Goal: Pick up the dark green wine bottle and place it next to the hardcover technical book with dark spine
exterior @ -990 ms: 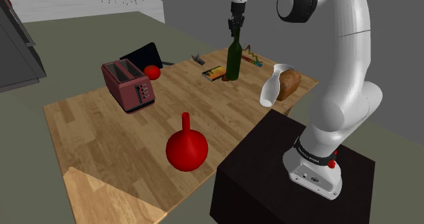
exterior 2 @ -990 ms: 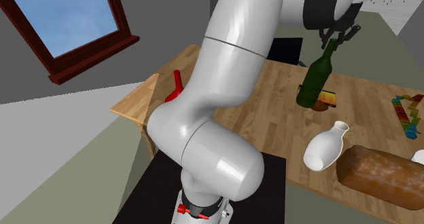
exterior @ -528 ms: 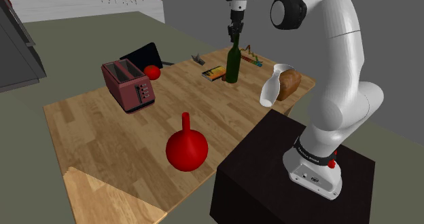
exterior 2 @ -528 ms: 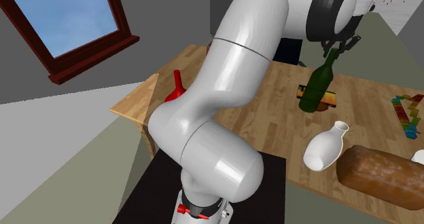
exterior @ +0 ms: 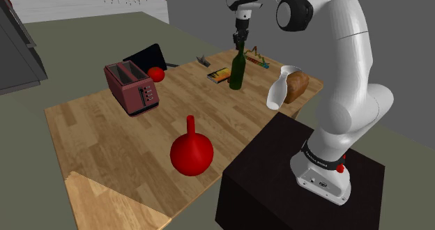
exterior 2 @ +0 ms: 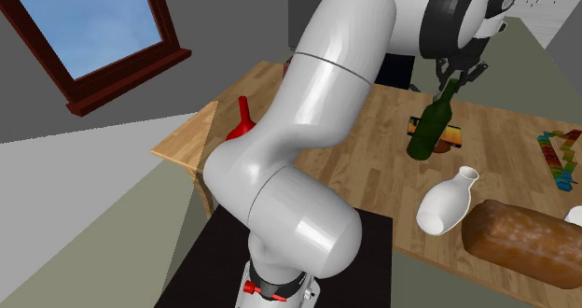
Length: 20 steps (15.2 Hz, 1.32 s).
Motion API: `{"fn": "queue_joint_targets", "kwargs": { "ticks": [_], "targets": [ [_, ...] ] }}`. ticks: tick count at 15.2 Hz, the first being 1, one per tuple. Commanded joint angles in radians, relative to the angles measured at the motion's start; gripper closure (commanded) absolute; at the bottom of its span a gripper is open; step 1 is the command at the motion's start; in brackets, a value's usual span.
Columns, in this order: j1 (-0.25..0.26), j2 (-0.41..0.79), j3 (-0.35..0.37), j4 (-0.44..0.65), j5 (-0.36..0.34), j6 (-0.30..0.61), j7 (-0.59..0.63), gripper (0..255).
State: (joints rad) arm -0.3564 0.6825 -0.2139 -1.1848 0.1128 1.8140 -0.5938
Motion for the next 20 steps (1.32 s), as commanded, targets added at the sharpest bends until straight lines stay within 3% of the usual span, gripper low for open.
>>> {"fn": "queue_joint_targets", "kwargs": {
  "ticks": [1, 10, 11, 16, 20],
  "targets": [
    [0.003, 0.003, 0.001, -0.026, 0.001, 0.029, 0.001, 255],
    [0.003, 0.004, 0.001, -0.031, 0.001, 0.036, 0.0, 255],
    [0.003, 0.004, 0.001, -0.031, 0.001, 0.036, 0.0, 0],
    [0.003, 0.004, 0.001, -0.031, 0.001, 0.036, 0.0, 0],
    [-0.005, 0.001, 0.0, 0.093, -0.002, -0.09, 0.006, 0]
  ]
}}
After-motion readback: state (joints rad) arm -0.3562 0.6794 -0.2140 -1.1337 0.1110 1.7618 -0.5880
